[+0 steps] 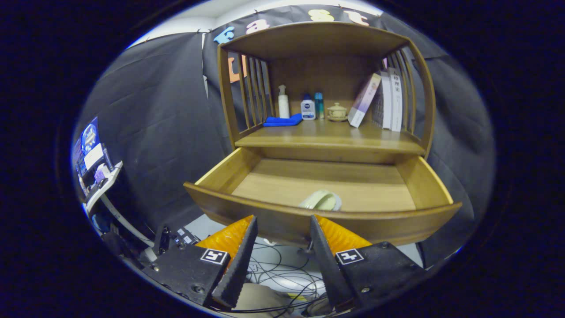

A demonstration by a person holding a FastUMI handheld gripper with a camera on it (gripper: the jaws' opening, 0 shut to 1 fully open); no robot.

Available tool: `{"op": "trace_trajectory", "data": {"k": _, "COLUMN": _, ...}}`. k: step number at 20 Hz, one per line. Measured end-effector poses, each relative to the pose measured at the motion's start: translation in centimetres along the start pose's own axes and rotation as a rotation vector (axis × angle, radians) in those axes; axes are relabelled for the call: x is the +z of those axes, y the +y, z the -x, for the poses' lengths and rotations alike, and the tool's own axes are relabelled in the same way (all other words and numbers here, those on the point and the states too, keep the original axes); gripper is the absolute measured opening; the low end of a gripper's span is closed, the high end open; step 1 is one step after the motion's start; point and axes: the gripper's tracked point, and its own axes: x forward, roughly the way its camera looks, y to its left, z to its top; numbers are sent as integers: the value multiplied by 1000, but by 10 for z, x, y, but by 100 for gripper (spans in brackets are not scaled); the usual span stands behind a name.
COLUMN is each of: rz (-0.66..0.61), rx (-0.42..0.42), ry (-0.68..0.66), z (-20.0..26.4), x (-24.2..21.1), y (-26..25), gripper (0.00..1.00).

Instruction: Pull open the drawer, take out the items inside it, and place them on the countertop above the cabinet.

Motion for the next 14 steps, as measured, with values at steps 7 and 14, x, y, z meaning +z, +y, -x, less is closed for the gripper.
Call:
{"op": "trace_trajectory", "data": {"k": 7, "rz": -106, "rx": -22, "ry": 146, "z": -39, "x": 31, "y": -19, "gripper": 75}}
{"op": "trace_trajectory", "data": {"k": 14, "rz": -213, "rx": -30, "ry": 340, "z": -91, "x": 17, "y": -26, "gripper": 75}}
